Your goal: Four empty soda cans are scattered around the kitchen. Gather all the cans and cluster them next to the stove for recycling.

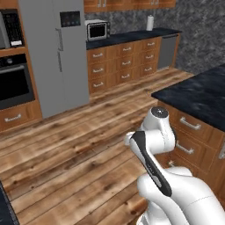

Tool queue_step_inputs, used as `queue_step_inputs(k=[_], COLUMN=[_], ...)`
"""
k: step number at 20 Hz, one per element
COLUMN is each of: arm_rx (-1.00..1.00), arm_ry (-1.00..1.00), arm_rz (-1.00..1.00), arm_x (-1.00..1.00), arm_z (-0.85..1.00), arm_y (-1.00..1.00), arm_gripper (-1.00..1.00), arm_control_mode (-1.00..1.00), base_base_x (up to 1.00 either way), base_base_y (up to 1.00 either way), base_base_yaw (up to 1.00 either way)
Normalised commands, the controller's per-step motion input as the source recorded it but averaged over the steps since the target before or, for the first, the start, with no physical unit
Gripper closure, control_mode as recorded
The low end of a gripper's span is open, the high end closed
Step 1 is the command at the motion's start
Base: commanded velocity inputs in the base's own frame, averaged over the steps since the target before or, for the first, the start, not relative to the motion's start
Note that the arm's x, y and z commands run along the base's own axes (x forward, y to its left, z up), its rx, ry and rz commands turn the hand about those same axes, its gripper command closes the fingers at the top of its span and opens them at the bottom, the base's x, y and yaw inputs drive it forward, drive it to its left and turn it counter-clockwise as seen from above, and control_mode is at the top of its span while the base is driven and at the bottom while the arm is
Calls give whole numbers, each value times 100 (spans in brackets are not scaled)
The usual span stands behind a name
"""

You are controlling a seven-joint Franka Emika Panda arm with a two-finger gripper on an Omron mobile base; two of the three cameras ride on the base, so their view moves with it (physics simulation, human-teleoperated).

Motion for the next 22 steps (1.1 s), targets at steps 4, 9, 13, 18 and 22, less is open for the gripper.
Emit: queue_step_inputs(k=[4,9,13,18,22], arm_rx=[0,0,0,0,0], arm_ry=[0,0,0,0,0], arm_rz=[0,0,0,0,0], arm_x=[0,0,0,0,0], arm_z=[0,0,0,0,0], arm_y=[0,0,0,0,0], arm_gripper=[-100,-100,-100,-100,-100], arm_control_mode=[100,100,100,100,100], base_base_x=[62,62,61,62,62], base_base_y=[11,10,9,8,3], base_base_yaw=[-12,-11,-12,-11,-8])
